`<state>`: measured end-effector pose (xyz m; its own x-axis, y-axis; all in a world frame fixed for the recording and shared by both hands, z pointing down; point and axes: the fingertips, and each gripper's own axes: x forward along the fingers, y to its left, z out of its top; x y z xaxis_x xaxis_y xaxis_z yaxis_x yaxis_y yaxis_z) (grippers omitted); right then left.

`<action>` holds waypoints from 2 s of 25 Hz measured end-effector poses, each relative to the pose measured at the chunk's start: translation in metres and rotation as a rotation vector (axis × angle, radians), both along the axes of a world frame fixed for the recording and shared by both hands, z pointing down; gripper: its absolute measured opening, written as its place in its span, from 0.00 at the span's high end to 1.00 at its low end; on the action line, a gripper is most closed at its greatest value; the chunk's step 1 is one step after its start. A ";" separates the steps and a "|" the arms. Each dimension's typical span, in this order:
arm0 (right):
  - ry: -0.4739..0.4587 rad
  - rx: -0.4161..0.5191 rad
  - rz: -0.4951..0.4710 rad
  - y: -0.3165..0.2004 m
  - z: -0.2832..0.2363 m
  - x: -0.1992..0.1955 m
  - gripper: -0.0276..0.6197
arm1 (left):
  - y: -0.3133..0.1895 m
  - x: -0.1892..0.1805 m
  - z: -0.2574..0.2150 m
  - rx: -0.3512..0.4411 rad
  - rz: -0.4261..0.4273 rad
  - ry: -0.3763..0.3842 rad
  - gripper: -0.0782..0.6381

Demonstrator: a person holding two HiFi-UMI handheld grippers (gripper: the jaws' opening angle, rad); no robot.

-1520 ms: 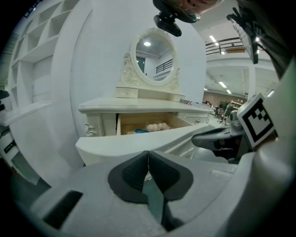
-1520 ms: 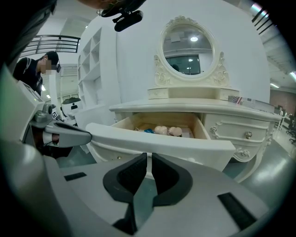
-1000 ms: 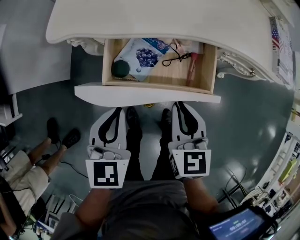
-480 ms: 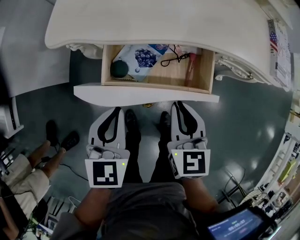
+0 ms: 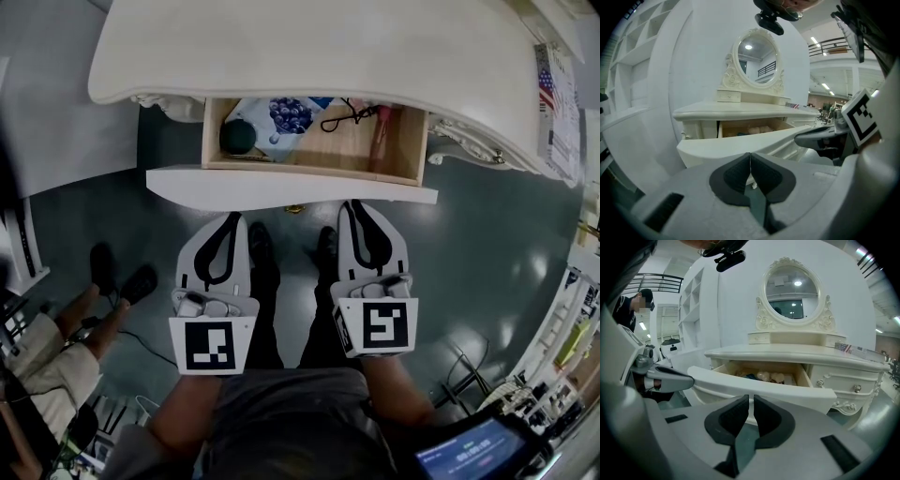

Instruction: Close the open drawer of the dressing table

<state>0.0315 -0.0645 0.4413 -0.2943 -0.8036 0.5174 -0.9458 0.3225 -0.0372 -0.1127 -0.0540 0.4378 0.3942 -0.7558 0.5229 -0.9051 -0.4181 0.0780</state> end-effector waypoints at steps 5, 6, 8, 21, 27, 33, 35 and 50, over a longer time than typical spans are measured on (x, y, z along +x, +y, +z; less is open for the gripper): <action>0.002 0.005 0.002 -0.002 -0.001 0.000 0.93 | -0.002 0.000 0.000 0.006 -0.007 0.005 0.87; 0.002 0.006 0.002 -0.002 -0.001 0.000 0.93 | -0.002 -0.001 0.000 0.004 -0.012 0.007 0.87; 0.000 0.008 0.003 -0.002 -0.001 0.000 0.93 | -0.002 -0.001 0.000 0.007 -0.017 0.006 0.87; -0.011 0.030 0.020 -0.016 -0.006 0.001 0.93 | -0.014 0.007 0.000 0.021 -0.012 0.010 0.87; -0.010 0.037 0.025 -0.023 -0.005 0.005 0.93 | -0.021 0.011 0.001 0.034 -0.007 0.008 0.87; -0.008 0.038 0.027 -0.028 -0.005 0.007 0.93 | -0.026 0.014 0.001 0.036 -0.009 0.013 0.87; -0.006 0.040 0.027 -0.032 -0.006 0.005 0.93 | -0.031 0.013 0.001 0.037 -0.011 0.016 0.87; 0.002 0.054 0.035 -0.046 -0.005 0.005 0.93 | -0.043 0.014 0.004 0.051 -0.010 0.017 0.87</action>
<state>0.0364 -0.1104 0.4367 -0.2644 -0.8403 0.4733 -0.9566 0.2908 -0.0182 -0.0986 -0.0975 0.4413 0.3951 -0.7851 0.4770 -0.9078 -0.4133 0.0717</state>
